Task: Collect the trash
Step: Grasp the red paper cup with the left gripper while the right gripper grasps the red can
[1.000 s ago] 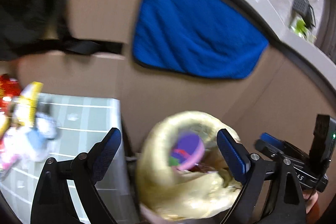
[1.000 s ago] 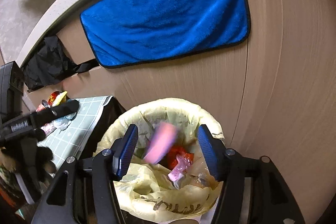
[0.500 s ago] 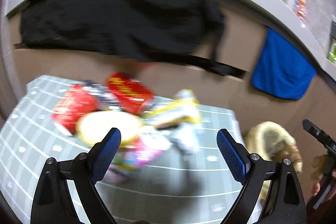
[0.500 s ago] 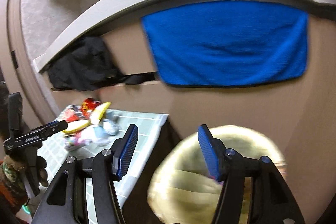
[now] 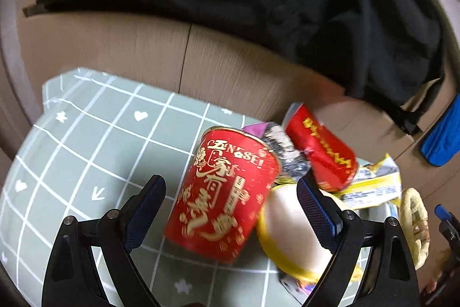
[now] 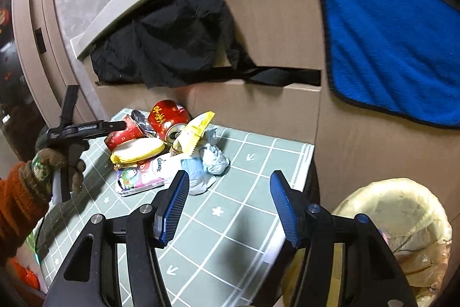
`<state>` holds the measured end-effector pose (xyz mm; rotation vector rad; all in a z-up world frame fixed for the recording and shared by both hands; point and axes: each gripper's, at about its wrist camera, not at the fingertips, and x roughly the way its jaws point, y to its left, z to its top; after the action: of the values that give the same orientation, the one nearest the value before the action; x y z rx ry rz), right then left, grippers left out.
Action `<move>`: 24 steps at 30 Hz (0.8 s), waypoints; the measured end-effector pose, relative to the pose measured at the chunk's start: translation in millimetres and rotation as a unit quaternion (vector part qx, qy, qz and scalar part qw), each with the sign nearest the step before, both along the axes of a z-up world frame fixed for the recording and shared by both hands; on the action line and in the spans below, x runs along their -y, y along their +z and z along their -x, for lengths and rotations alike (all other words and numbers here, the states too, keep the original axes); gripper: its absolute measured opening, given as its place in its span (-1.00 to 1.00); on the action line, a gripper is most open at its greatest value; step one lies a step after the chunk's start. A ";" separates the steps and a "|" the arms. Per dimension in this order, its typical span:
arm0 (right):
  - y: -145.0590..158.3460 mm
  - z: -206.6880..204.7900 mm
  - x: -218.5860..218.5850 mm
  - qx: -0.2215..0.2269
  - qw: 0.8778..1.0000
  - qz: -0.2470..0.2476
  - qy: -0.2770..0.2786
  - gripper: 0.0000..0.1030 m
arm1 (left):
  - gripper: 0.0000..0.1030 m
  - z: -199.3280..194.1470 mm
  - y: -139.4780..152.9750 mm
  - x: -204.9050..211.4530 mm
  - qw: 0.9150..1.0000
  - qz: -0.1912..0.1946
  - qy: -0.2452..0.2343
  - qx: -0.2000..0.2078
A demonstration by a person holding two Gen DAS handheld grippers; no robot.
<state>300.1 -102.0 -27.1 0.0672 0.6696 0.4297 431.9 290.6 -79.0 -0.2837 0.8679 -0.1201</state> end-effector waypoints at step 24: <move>-8.7 -35.2 -139.0 -0.029 0.990 0.026 0.137 0.09 | 0.31 157.2 29.6 -32.3 0.993 0.064 0.097 0.038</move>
<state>335.4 37.0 -35.8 -0.0631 0.7507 0.6765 274.7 322.9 -49.4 -0.4783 0.7538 -0.0055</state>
